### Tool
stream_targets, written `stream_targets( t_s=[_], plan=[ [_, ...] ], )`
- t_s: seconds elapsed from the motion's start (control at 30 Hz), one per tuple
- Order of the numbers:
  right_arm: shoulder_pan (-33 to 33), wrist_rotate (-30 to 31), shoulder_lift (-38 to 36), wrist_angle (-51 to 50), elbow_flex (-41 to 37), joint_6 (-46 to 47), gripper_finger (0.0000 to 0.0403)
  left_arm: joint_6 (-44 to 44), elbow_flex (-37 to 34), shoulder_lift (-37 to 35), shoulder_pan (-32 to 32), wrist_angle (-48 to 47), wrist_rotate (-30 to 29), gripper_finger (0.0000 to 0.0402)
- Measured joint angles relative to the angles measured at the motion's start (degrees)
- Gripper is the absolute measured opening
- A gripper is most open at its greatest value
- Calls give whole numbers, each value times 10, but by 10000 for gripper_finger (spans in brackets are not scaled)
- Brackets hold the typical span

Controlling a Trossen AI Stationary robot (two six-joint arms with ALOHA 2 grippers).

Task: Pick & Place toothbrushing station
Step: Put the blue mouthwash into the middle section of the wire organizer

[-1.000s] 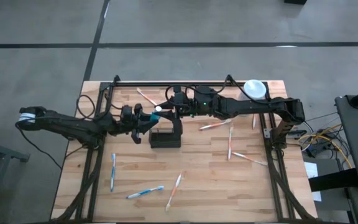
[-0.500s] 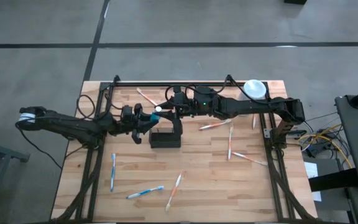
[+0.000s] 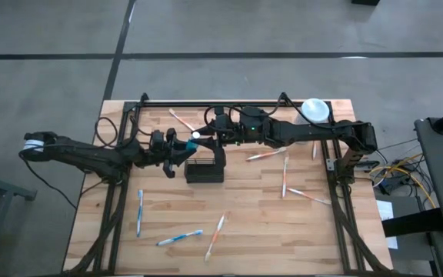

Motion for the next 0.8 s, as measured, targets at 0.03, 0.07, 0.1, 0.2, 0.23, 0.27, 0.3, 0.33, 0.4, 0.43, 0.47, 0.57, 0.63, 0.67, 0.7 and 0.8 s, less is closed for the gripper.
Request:
stream_targets(
  t_s=[0.03,0.07,0.1,0.2,0.23,0.27,0.3,0.33,0.4,0.43,0.47,0.57,0.63,0.67,0.7,0.8],
  plan=[
    [0,0,0,0,0,0,97,0,0,0,0,0,0,120],
    [0,0,0,0,0,0,97,0,0,0,0,0,1,120],
    [0,0,0,0,0,-1,97,-1,0,0,0,0,1,120],
    [0,0,0,0,0,0,98,-22,0,0,0,-1,-1,120],
    [0,0,0,0,0,0,98,-27,0,0,0,-1,-1,120],
    [0,0,0,-1,0,1,98,-29,0,0,0,-1,-1,120],
    [0,0,0,-1,0,1,98,-27,0,0,0,-2,-1,120],
    [0,0,0,-1,0,0,98,-23,0,0,0,-2,-1,120],
    [0,0,0,-1,0,0,98,-21,0,0,0,-4,-1,122],
    [0,0,0,-2,-1,0,98,-21,0,0,0,-6,-1,124],
    [0,0,0,-2,-1,0,98,-22,0,0,0,-8,-1,126],
    [0,1,0,-2,-1,-4,98,-24,0,0,0,-12,-1,138],
    [0,1,0,-2,-1,-4,98,-23,0,0,1,-13,10,148],
    [0,1,0,-1,-1,-3,98,-24,0,0,1,-15,12,153],
    [0,1,0,-1,-1,-4,98,-26,0,0,1,-15,14,158],
    [0,1,0,-1,-1,-3,98,-26,0,0,1,-14,18,173]
  ],
)
